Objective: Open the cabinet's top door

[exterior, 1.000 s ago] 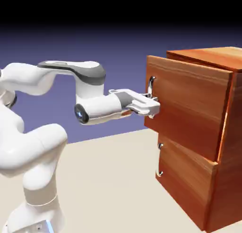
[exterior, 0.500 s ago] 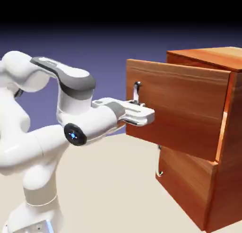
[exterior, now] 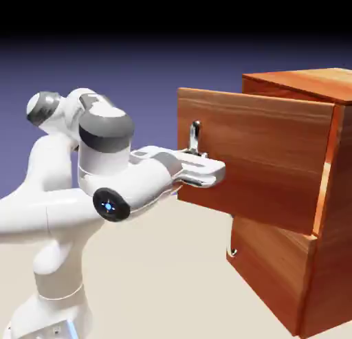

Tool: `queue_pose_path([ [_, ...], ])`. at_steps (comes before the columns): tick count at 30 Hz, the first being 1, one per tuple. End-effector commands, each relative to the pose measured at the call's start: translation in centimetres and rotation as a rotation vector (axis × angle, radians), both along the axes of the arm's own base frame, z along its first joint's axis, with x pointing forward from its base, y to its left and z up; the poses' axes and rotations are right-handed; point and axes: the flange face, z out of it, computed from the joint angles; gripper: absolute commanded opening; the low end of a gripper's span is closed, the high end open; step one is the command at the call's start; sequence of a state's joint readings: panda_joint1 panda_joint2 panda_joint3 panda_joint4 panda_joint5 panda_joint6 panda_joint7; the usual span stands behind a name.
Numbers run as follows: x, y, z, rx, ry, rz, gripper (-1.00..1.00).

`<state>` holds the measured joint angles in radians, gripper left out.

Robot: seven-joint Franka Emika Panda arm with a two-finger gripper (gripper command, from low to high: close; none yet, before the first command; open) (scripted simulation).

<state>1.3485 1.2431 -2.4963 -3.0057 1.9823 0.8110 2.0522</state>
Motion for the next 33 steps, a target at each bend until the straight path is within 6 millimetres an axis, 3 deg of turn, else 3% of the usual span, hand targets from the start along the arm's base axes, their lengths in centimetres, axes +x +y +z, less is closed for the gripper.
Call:
queue_pose_path([
  [1,-0.2,-0.5,-0.1,0.001,0.001,0.02,-1.0],
  [17,-2.7,-10.3,-0.1,0.001,0.002,0.349,-1.0],
  [33,-2.1,-19.6,-0.1,0.0,0.002,0.653,-1.0],
])
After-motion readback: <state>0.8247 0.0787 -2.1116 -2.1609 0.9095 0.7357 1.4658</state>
